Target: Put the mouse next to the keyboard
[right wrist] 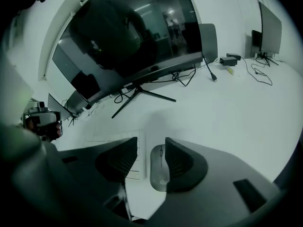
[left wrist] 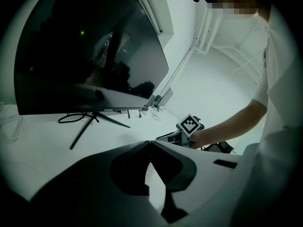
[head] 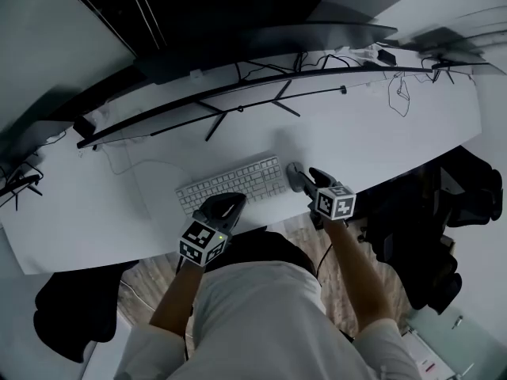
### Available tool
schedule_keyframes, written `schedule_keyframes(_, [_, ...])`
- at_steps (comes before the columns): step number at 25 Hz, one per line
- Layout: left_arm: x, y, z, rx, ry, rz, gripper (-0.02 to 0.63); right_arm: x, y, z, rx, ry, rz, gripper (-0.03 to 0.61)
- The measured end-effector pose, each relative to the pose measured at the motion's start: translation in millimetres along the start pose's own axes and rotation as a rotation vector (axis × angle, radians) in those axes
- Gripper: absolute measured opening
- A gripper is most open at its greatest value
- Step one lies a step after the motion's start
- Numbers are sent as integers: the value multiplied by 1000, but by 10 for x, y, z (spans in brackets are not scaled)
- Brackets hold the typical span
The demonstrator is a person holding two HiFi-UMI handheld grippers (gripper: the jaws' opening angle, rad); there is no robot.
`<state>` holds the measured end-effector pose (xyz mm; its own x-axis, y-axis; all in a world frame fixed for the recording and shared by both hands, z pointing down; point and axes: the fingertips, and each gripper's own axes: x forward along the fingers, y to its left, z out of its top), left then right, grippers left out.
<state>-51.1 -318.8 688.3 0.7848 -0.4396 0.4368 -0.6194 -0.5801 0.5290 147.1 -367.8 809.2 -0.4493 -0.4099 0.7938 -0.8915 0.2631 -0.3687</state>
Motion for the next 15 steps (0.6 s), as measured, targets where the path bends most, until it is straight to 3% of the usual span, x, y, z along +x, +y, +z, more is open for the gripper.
schedule_keyframes(9, [-73,-229,155,54,-16,9,17,-621,360,427,-12,-146,75,112])
schedule_keyframes(15, [-111,-452,252,81,-52,58,17,-1001,392,641,-35,-210,91,56])
